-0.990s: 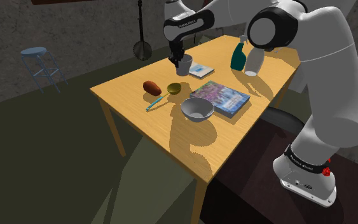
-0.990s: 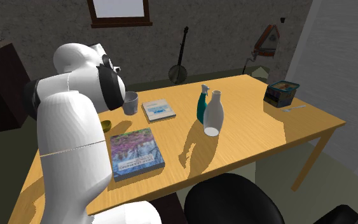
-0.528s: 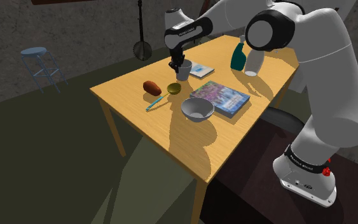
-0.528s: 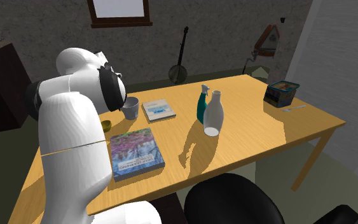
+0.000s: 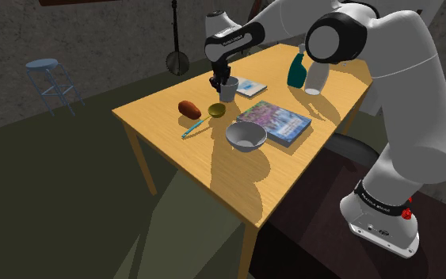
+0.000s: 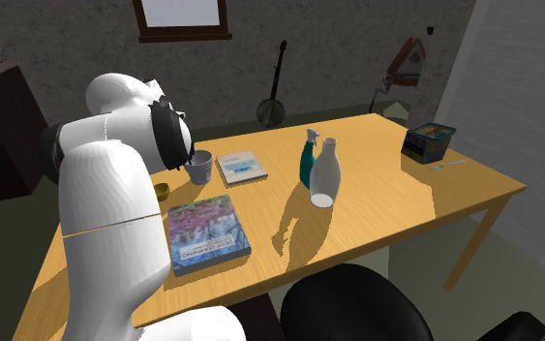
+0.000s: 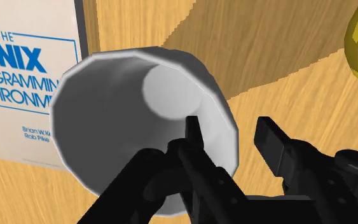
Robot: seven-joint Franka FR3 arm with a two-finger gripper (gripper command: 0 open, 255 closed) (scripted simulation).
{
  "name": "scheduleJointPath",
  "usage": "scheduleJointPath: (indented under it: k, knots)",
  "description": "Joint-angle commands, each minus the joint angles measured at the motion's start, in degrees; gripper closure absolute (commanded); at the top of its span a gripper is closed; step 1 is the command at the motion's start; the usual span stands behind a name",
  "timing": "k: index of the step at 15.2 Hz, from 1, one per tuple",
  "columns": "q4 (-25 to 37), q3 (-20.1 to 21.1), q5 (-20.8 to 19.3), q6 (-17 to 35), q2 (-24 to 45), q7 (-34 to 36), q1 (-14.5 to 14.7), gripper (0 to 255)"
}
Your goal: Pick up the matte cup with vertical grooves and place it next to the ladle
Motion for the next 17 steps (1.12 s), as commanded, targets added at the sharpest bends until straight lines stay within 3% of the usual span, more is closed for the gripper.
scheduleJointPath:
  k: [1,5,9,17]
  knots:
    - [0.01,0.00,0.00,0.01,0.00,0.00,0.00,0]
    - [0.01,0.00,0.00,0.00,-0.02,0.00,0.00,0]
    - [1.92,0.06,-0.07,-5.20,-3.22,-0.03,0.78,0]
    - [1.92,0.06,-0.07,-5.20,-3.22,-0.03,0.78,0]
